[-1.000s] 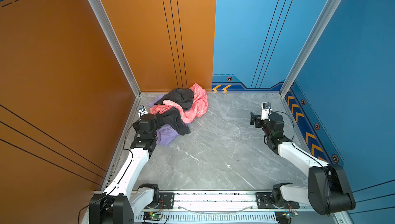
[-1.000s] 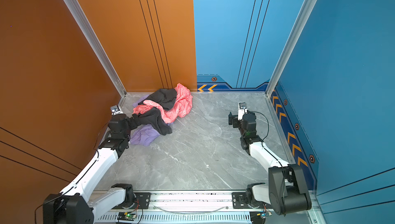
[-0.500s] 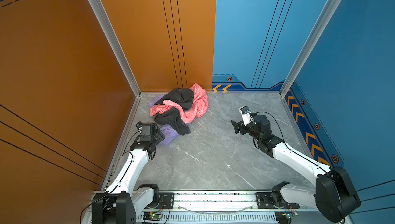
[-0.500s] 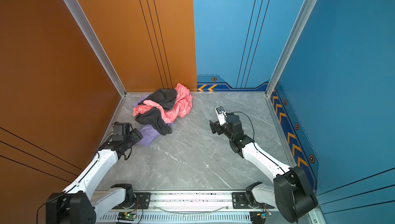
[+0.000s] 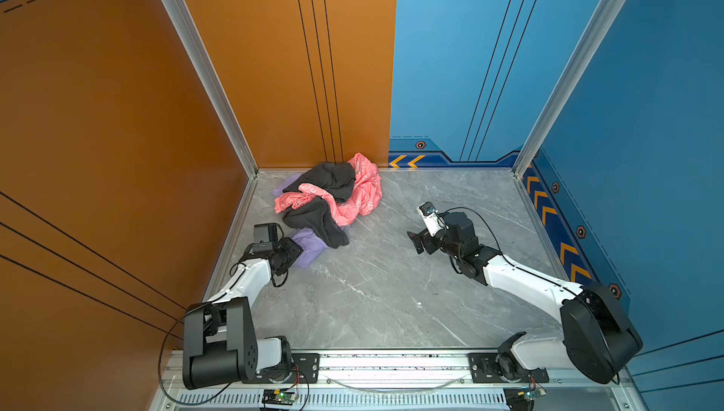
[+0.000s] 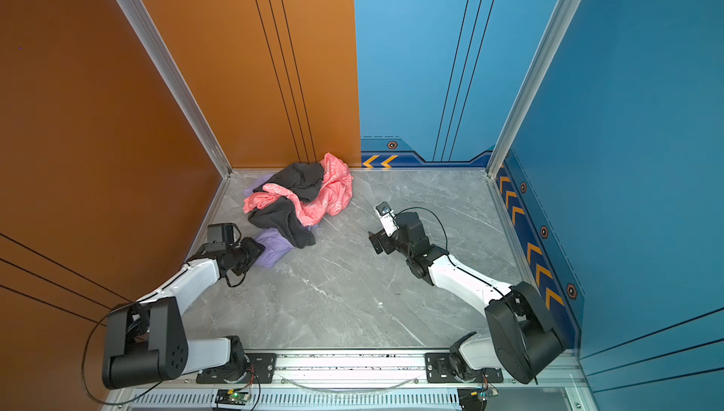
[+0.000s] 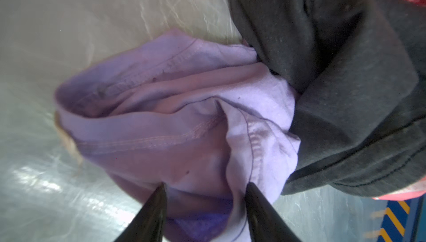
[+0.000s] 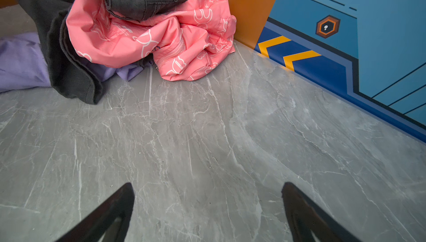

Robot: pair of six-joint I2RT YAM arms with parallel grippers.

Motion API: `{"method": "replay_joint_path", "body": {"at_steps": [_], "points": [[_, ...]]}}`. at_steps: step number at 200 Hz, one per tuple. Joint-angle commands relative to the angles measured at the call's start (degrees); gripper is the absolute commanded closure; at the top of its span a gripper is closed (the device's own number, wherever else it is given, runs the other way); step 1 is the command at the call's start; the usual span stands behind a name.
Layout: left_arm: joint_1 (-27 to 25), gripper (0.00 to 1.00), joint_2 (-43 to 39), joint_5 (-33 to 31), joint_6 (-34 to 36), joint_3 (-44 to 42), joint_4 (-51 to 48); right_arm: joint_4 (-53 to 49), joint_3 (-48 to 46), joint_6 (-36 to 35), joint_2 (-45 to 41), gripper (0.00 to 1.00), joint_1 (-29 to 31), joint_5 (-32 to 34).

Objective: Pick out a specific cloth from the pile
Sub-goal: 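Lower the left gripper onto the lavender T-shirt while the right arm reaches forward, then close the left gripper on the lavender T-shirt edge under the dark cloth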

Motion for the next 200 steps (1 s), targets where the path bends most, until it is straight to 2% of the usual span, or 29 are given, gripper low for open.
{"method": "replay_joint_path", "body": {"at_steps": [1, 19, 57, 91, 200], "points": [[0.5, 0.50, 2.5, 6.0, -0.8, 2.1, 3.4, -0.8, 2.2, -0.5, 1.3, 0.00, 0.6, -0.4], [0.6, 0.55, 4.2, 7.1, -1.0, 2.7, 4.5, -0.8, 2.8, -0.3, 2.1, 0.00, 0.8, -0.5], [1.1, 0.83, 5.1, 8.2, -1.4, 2.7, 5.6, -1.4, 4.5, -0.4, 4.0, 0.00, 1.0, -1.0], [1.7, 1.00, 2.6, 8.2, -1.2, 2.7, 6.1, -2.0, 5.7, -0.5, 5.2, 0.00, 1.3, -1.2], [3.2, 1.00, -8.7, 8.1, -0.7, 10.5, 4.5, -1.1, 5.9, -0.3, 6.6, 0.00, 3.5, -2.1]]}}
